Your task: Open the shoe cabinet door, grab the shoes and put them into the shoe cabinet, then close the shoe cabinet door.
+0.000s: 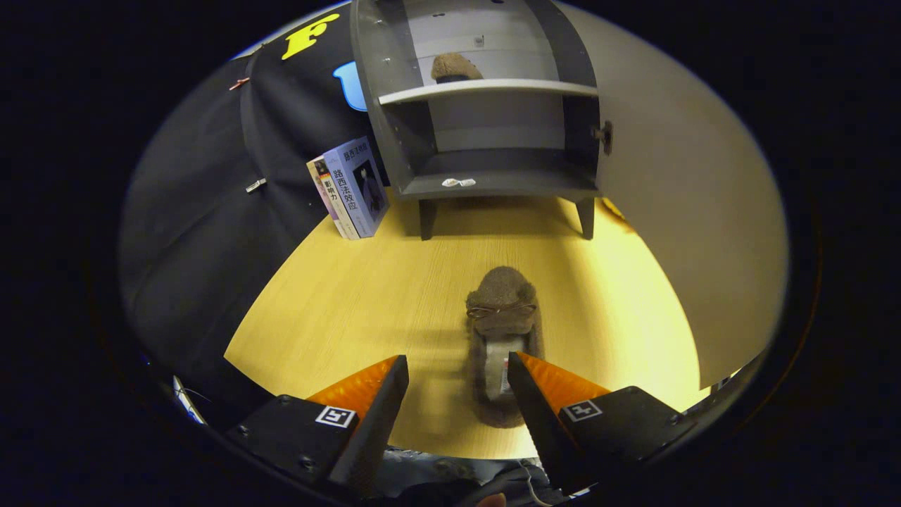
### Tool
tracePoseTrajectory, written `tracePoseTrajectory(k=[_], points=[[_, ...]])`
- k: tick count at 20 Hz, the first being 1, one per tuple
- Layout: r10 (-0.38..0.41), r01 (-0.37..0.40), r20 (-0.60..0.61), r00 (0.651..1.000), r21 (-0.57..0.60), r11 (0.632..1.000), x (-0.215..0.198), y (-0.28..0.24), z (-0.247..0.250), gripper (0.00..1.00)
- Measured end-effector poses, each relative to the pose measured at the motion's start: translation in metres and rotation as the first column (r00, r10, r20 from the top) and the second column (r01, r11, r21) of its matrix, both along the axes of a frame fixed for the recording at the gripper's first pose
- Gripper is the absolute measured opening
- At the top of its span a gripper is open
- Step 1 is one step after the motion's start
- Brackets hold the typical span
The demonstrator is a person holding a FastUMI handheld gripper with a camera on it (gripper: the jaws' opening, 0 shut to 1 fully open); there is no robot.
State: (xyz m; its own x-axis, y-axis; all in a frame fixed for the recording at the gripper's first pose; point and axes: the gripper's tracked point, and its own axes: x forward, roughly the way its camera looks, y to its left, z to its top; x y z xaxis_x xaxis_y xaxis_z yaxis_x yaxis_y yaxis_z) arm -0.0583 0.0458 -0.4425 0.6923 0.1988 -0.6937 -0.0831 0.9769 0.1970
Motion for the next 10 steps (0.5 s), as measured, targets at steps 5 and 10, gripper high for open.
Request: tracePoseTrajectory(k=[5, 10], points=[[-0.005, 0.006, -0.074, 0.997, 0.001, 1.0, 0.018, 0.011, -0.05, 0.76], [-0.046, 0.044, -0.062, 0.997, -0.019, 0.999, 0.044, 0.012, -0.079, 0.73]])
